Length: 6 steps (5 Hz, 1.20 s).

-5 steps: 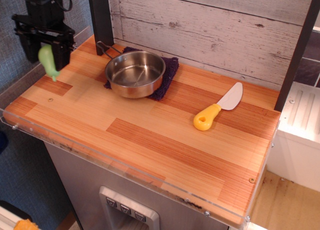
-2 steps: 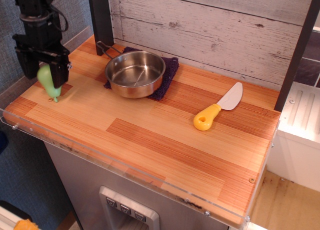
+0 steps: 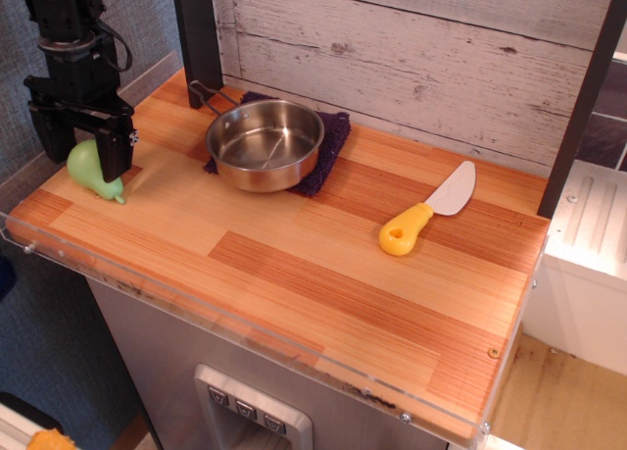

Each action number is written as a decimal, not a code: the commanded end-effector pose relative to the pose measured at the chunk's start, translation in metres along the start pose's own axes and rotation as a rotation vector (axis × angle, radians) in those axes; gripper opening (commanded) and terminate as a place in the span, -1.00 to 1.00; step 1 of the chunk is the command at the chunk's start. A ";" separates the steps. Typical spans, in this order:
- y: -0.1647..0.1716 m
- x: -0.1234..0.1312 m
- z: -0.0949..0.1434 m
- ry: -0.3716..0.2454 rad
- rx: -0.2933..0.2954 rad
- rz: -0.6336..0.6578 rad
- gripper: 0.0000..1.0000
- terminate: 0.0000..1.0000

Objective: Move green pear from bowl to the left center of counter

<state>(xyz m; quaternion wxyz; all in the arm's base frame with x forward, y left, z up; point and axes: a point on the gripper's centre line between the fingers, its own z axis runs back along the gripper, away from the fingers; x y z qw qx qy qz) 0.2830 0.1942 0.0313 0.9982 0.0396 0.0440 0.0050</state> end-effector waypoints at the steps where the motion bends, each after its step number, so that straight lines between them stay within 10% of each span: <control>1: -0.021 -0.006 0.093 -0.195 0.066 0.011 1.00 -1.00; 5: -0.065 0.005 0.093 -0.193 -0.007 0.020 1.00 -1.00; 6: -0.065 0.005 0.093 -0.193 -0.007 0.020 1.00 1.00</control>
